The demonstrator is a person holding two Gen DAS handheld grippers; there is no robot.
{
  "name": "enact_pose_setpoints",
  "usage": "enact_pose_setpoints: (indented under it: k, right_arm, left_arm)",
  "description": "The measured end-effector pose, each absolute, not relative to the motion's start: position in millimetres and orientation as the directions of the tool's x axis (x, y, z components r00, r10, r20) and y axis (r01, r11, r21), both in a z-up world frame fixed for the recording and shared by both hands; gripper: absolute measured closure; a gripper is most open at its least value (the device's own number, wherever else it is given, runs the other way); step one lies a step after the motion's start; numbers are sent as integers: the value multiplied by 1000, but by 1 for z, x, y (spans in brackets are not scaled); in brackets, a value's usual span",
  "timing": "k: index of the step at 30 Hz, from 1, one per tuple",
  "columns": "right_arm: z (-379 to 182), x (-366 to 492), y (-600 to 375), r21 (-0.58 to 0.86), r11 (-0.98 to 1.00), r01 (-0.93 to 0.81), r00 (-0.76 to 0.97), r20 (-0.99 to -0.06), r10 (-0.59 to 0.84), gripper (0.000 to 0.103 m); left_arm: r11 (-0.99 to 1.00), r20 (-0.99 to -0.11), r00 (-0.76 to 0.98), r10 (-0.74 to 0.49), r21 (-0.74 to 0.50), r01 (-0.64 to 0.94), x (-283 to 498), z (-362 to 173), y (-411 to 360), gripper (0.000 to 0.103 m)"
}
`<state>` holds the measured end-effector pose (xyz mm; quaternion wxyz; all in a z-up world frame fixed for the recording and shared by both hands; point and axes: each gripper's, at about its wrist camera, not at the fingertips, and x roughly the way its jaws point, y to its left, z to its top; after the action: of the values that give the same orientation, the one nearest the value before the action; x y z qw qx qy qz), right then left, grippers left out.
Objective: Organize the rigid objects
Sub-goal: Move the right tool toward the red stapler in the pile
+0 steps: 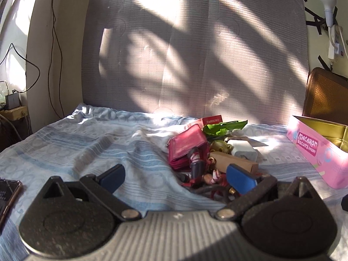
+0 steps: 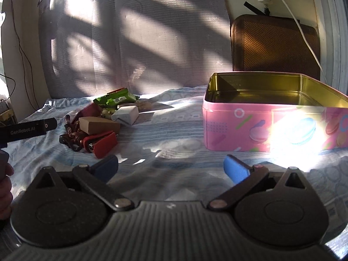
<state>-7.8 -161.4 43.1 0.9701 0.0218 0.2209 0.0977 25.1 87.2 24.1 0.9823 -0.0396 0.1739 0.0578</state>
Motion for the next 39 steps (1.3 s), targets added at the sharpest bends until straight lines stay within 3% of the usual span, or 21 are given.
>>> enact_pose_setpoints:
  k: [3, 8, 10, 16, 21, 28, 39]
  right_arm:
    - [54, -3, -148, 33, 984, -177, 931, -318, 178, 0]
    - [63, -11, -136, 10, 993, -116, 993, -12, 116, 0]
    - [57, -13, -134, -3, 995, -97, 995, 25, 97, 0]
    - [57, -12, -150, 72, 995, -74, 997, -5, 75, 0]
    - [50, -10, -160, 164, 985, -48, 997, -56, 57, 0]
    - [48, -13, -155, 160, 984, -83, 993, -74, 96, 0]
    - [48, -7, -150, 153, 979, -132, 977, -149, 155, 0]
  left_arm:
    - [988, -271, 953, 137, -34, -151, 15, 26, 85, 0]
    - [989, -176, 973, 149, 29, -146, 2, 29, 72, 0]
    - [989, -143, 979, 146, 39, -142, -3, 30, 69, 0]
    - [986, -140, 977, 158, -35, -165, -7, 31, 81, 0]
    - [983, -174, 969, 176, -23, -183, -3, 29, 80, 0]
    - [981, -268, 950, 163, -60, -185, 7, 25, 88, 0]
    - [981, -309, 941, 139, -88, -173, 10, 24, 91, 0]
